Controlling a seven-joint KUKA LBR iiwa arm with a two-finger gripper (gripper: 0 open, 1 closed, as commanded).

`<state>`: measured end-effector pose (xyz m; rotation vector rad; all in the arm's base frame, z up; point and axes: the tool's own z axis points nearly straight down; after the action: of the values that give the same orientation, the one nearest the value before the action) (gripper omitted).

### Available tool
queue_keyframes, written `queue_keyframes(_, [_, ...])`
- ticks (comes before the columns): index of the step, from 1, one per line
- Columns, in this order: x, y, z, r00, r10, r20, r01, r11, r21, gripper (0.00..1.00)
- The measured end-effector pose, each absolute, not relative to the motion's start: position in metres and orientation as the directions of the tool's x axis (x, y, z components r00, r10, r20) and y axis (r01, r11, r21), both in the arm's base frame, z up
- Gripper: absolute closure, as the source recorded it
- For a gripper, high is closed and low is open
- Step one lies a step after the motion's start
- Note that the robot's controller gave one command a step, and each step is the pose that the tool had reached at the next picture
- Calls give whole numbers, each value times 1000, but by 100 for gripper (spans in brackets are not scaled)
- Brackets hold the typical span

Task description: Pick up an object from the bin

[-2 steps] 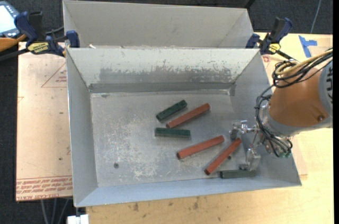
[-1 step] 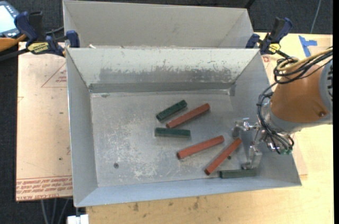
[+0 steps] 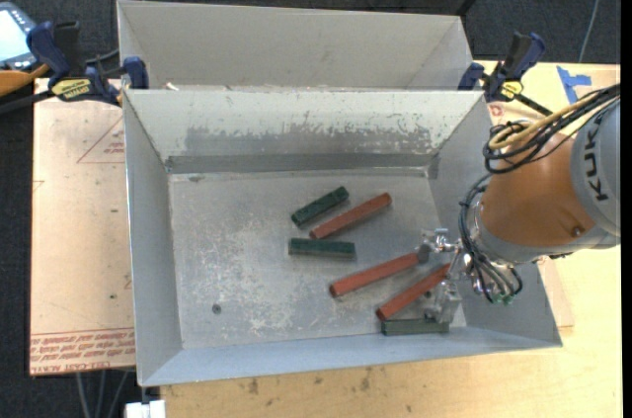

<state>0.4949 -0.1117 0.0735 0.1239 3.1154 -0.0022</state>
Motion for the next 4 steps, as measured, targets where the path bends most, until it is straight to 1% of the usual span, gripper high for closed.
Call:
queue_keyframes(1, [494, -145, 74, -999, 47, -24, 47, 999, -2, 0])
queue_keyframes(2, [513, -149, 70, -996, 89, -6, 89, 996, 1, 0])
queue_keyframes(3, [498, -122, 72, -975, 223, -16, 223, 975, 2, 0])
queue_keyframes(4, [521, -122, 70, -967, 255, -4, 255, 967, 2, 0])
